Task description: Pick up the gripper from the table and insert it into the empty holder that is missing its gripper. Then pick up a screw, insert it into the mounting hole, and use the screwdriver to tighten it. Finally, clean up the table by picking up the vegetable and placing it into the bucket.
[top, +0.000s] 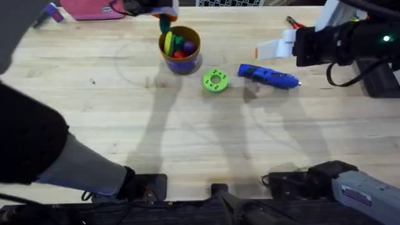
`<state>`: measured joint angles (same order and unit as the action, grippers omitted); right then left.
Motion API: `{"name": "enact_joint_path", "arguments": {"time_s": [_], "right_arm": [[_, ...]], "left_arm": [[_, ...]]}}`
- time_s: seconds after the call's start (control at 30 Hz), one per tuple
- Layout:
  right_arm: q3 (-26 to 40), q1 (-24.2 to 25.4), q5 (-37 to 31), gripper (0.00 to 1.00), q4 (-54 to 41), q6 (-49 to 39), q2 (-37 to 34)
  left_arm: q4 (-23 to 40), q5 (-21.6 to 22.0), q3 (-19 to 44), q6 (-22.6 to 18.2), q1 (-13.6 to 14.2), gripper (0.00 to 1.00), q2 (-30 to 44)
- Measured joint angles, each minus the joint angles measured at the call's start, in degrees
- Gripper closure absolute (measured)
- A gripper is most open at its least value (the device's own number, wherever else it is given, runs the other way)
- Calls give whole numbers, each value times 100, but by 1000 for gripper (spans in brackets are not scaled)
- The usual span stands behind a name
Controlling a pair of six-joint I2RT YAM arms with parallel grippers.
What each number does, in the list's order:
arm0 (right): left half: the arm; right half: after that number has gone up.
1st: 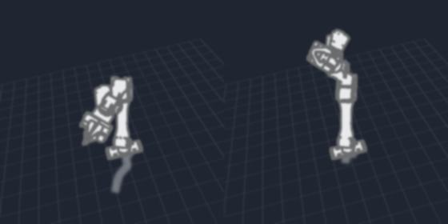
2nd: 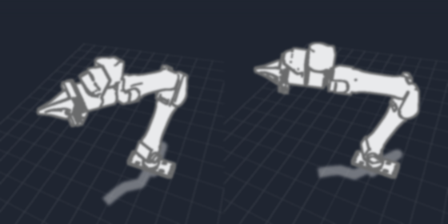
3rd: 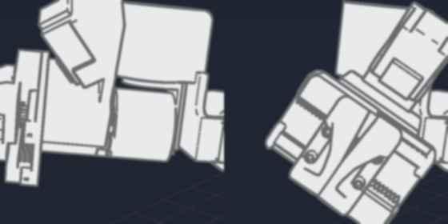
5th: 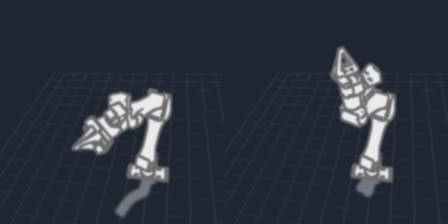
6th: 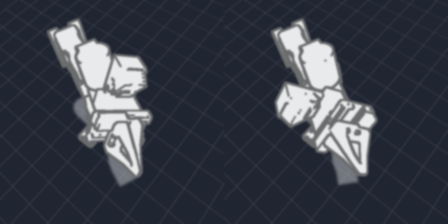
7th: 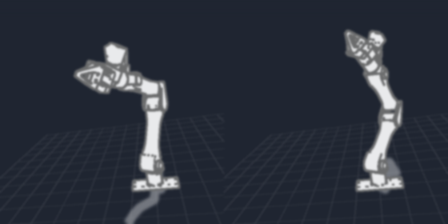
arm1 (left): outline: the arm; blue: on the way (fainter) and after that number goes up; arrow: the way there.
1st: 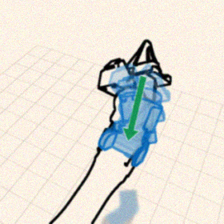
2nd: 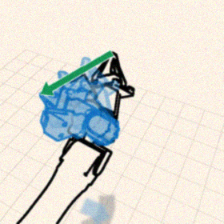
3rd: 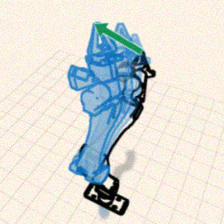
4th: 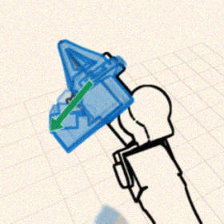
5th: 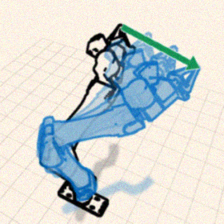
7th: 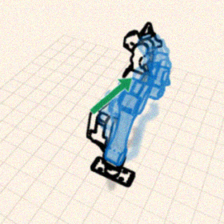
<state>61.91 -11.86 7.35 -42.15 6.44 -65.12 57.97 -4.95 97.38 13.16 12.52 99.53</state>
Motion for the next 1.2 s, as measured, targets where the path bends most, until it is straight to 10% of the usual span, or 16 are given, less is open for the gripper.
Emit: {"name": "enact_joint_path", "arguments": {"time_s": [0.47,0.7,1.2], "right_arm": [[0,0,0,8,0,1,2],[0,0,0,8,0,2,1],[0,0,0,7,0,0,2]], "left_arm": [[-4,2,-2,-201,148,962,654],[31,2,-2,-221,148,39,653],[281,68,-2,-194,148,14,334]]}}
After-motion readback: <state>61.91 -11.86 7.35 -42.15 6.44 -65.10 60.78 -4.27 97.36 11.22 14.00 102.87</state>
